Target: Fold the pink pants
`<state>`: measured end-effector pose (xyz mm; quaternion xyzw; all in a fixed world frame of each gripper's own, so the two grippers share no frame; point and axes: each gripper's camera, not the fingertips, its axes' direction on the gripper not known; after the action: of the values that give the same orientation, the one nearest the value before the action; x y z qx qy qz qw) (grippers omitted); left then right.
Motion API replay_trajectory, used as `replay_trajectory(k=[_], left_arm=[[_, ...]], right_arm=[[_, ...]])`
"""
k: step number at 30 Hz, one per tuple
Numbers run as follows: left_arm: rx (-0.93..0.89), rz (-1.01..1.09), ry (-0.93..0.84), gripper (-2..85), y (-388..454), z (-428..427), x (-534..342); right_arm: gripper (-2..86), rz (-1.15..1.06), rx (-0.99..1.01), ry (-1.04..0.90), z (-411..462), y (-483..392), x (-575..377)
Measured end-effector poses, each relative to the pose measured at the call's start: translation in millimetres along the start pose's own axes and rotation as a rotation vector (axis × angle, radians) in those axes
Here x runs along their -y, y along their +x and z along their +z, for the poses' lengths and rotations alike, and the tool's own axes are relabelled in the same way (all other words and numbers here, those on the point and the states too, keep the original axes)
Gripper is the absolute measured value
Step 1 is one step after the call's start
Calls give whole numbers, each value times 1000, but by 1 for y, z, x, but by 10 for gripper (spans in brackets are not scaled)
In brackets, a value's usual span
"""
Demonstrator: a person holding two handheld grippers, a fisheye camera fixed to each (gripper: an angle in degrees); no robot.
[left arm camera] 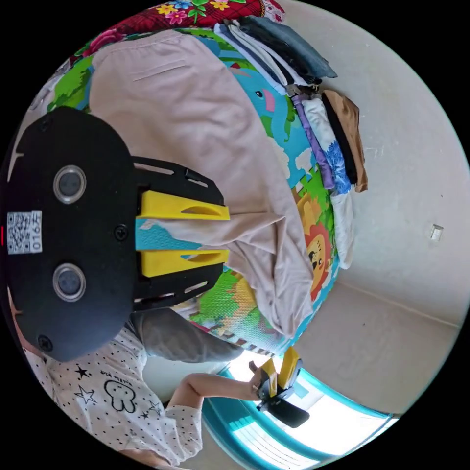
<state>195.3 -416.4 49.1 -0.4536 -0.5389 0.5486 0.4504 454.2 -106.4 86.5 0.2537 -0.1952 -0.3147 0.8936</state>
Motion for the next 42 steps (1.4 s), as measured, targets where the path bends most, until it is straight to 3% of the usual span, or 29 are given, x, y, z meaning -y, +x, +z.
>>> replay_trajectory(k=[5,9,13,17,20,23,26,30,37,42], left_arm=[[230,5,-2,92,33,2,-72],[333,-59,1,34,26,12,-97],[266,-18,47,-4,6,0,-98],[195,73,-18,-8,-26,-13,-87],[140,82,-45,-9,-60,-17,-73],[40,90,-54,-9,-89,-11,-70],[-77,55,34,-10,-115,-8,-89],[-238,-25,177,-10,-148,-8,-125],[-200,-12,194,-9,-149,-13,-141],[-227,31,234,-1,-134,-27,-145]], right_arm=[[121,-11,52,187,17,-100,56],[119,84,101,270,37,-154,91],[115,34,106,232,50,-183,125],[107,64,18,164,54,-208,167],[99,75,60,60,58,-222,206],[90,69,-38,-48,67,-235,251],[78,-27,-191,-115,78,-254,293],[57,-99,-172,-151,102,-268,341],[24,-83,-159,-230,128,-274,382],[15,-130,-46,-240,108,-297,387]])
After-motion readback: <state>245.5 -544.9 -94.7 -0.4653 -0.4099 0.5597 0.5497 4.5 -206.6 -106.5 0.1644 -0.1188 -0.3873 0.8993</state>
